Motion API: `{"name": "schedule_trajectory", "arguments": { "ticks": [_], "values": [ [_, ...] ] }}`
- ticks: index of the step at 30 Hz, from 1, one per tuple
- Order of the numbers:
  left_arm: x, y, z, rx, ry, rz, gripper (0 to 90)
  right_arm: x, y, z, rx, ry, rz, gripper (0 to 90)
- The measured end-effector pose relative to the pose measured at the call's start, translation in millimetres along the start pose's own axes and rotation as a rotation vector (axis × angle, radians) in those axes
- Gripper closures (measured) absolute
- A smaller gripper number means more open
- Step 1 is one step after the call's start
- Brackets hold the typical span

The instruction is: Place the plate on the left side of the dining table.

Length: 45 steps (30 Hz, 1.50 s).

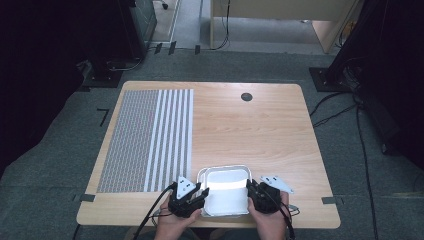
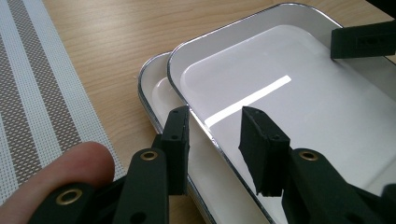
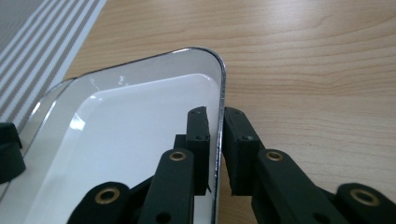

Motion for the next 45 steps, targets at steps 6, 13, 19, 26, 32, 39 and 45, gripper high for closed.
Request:
{"name": "schedule_trajectory", "arguments": {
  "ticks": [6,13,19,26,32,39,45],
  "values": [
    [3.1,2.3,3.9,0.003,0.002,-0.012,62.8,-0.3,-0.5,2.7,-0.007,0.108,-0.012,88.8],
    [4.2,2.5,6.4,0.006,-0.009,-0.022,61.5,1.5,-1.4,7.7,-0.02,0.177,-0.003,89.2],
    [6.2,3.0,10.0,0.032,-0.051,-0.057,60.4,2.5,-2.1,9.6,-0.016,0.207,0.006,88.9],
    [7.4,5.6,11.2,0.003,-0.071,-0.069,66.4,3.6,-1.6,10.5,-0.022,0.214,0.013,88.1],
    [1.3,3.5,10.2,-0.02,-0.075,-0.072,71.4,2.0,-4.1,12.4,-0.072,0.265,0.008,87.3],
    [-12.3,-5.6,5.3,-0.038,-0.091,-0.06,73.6,-7.4,-2.2,8.0,-0.097,0.279,-0.003,87.8],
    [-21.6,-13.3,-2.1,-0.052,-0.084,-0.043,74.0,-17.9,0.2,-2.8,-0.099,0.258,-0.002,88.5]
  ]
}}
Point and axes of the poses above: each handheld gripper's, and its own axes: y roughly forward along the jaws, x roughly out of its underside, z roughly to its right, the point moved 5 cm from there along y, roughly forward along the jaws, and after that the axes turned 12 degrees about -y, right-handed, at the moved point
